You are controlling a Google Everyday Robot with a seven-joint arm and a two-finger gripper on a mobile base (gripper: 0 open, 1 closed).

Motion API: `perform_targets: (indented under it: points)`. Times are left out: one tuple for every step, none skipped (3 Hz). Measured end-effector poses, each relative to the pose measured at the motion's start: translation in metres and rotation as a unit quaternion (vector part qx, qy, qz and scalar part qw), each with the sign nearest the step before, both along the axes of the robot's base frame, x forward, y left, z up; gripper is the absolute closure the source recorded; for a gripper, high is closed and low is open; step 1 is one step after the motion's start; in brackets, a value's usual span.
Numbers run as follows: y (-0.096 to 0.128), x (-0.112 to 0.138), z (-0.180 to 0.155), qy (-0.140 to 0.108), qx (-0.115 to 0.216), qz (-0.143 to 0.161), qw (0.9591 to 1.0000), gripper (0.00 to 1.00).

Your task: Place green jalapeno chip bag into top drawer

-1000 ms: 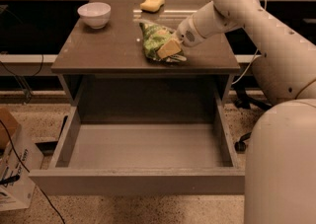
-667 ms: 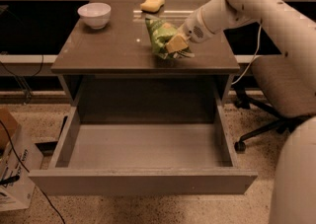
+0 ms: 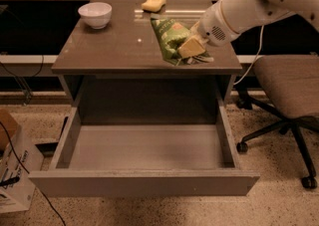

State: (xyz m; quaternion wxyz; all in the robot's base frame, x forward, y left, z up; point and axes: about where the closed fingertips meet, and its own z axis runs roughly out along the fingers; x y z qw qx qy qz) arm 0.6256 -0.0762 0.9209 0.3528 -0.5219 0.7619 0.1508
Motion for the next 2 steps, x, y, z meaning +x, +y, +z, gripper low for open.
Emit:
perform_targets:
  points:
    - [-0.003, -0.057, -0.021, 0.056, 0.001, 0.0, 0.9984, 1.0]
    - [-0.006, -0.1, -0.063, 0.124, 0.008, -0.014, 0.9922, 1.0]
